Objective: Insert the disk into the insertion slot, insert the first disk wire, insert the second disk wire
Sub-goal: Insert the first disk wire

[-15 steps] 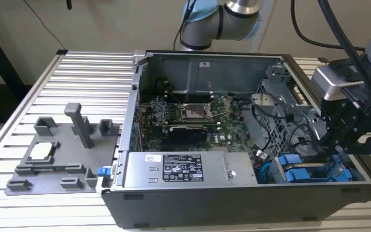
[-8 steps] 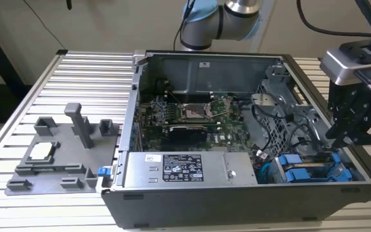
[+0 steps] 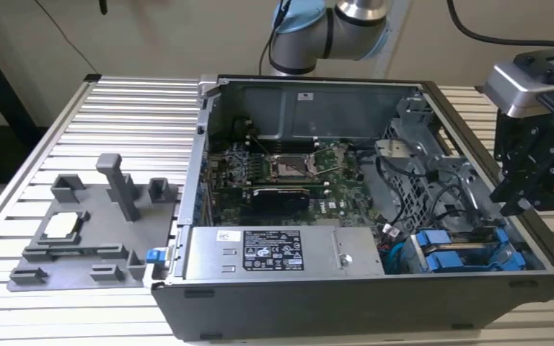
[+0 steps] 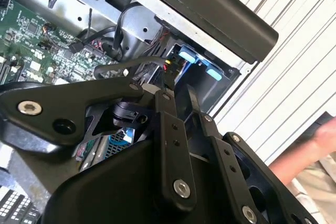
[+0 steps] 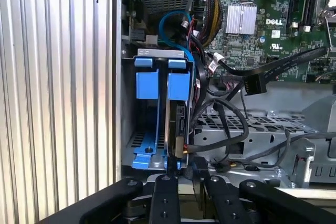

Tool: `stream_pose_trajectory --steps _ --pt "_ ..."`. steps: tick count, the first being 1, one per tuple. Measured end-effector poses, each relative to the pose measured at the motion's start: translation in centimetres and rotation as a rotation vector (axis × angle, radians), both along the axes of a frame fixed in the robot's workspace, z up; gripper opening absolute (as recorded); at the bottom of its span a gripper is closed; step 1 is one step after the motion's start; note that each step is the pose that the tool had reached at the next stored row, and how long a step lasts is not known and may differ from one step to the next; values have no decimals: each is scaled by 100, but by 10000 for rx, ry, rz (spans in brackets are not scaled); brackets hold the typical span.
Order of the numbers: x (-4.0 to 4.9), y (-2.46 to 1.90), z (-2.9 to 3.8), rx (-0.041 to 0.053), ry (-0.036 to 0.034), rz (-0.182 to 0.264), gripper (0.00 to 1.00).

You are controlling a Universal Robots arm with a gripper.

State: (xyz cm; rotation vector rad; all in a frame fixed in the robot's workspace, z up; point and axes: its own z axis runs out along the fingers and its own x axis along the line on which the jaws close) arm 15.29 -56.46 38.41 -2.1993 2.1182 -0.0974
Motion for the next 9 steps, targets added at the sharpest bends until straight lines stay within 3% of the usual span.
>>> stream_pose_trajectory --steps 4,9 --pt "0 23 3 -6 0 0 27" --pt "0 153 2 -34 0 0 27"
